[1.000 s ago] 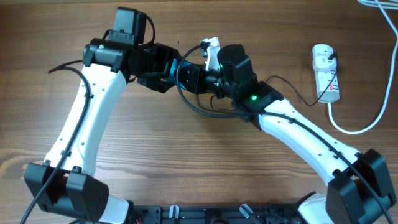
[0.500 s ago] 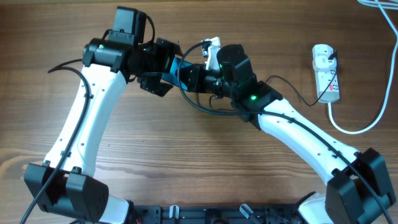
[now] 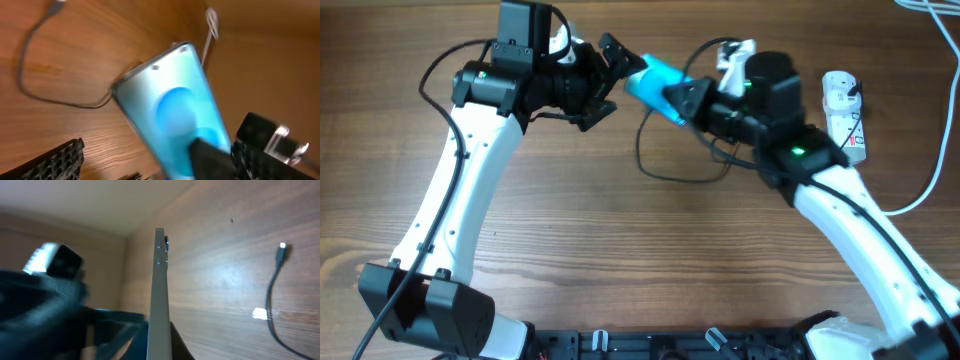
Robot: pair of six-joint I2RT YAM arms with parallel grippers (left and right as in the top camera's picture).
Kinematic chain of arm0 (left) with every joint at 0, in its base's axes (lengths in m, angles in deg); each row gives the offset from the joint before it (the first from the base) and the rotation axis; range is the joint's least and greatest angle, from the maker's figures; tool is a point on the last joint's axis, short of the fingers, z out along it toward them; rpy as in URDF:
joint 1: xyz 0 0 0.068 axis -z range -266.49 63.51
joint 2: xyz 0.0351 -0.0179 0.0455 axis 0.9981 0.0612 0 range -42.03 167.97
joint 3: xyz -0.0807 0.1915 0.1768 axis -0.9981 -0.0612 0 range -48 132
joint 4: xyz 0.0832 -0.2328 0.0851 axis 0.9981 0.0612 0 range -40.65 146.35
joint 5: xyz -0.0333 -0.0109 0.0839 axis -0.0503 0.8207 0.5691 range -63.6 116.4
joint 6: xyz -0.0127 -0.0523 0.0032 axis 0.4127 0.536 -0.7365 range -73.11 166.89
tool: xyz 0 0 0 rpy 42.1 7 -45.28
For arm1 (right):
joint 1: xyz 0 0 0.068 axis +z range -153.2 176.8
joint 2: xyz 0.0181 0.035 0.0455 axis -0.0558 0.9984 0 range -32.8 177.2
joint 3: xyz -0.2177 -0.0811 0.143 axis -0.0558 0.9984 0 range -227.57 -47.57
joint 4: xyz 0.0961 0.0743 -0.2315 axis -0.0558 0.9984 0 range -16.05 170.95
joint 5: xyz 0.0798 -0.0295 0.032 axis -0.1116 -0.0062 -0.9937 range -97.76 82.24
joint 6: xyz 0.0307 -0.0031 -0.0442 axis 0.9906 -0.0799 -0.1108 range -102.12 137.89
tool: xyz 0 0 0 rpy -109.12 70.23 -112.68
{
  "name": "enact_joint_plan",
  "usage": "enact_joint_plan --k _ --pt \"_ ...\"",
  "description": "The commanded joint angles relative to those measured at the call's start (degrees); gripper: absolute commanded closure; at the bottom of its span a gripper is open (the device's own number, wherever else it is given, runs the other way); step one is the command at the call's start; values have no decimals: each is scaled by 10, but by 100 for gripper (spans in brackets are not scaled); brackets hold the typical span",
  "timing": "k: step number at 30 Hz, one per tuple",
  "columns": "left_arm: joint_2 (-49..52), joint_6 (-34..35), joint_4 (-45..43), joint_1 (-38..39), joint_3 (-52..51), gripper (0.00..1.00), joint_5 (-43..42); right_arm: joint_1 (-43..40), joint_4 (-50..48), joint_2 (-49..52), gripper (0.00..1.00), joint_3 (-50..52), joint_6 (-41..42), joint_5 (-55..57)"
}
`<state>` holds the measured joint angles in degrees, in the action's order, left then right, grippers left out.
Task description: Plug charger to phone and switch on socket
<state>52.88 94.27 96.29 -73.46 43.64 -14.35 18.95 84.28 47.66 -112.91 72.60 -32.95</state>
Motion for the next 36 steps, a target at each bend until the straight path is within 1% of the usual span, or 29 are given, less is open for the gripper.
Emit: enact_joint_plan --k 1,4,6,7,8,9,10,12,14,16,18,22,25,32,36 --pt "-15 -146 -13 2 10 4 -85 -15 -33 -51 96 15 83 -19" --pt "-15 -157 -16 1 10 3 -99 -16 -119 -56 96 69 153 -19" --pt "-15 -170 -37 -8 10 3 -149 -16 -272 -56 96 155 249 -27" --pt "-15 -170 -49 -13 10 3 -163 -16 -348 -55 96 191 283 -25" --pt "-15 -170 -59 -18 10 3 -179 -16 -450 -51 96 238 337 -10" --pt "-14 -169 -70 -26 10 3 -196 -15 -529 -44 96 279 402 15" --pt "-14 -169 -78 -31 10 3 -209 -13 -581 -37 96 303 447 37" --pt "-13 -164 -89 -39 10 3 -218 -6 -637 -22 96 318 474 57" --pt "-10 -151 -99 -45 8 4 -219 6 -691 -4 96 316 475 59" --pt "-6 -131 -115 -45 1 6 -219 17 -698 4 96 316 495 71" --pt "2 -98 -145 -42 -13 8 -220 42 -698 12 96 315 537 113" --pt "14 -90 -155 -34 -17 14 -220 76 -694 17 96 306 547 193" --pt "14 -90 -155 -32 -17 15 -217 79 -694 17 96 298 532 199" --pt "14 -90 -155 -32 -17 15 -217 79 -690 17 96 298 528 198" --pt "14 -91 -150 -32 -17 17 -215 78 -697 17 96 296 528 201"
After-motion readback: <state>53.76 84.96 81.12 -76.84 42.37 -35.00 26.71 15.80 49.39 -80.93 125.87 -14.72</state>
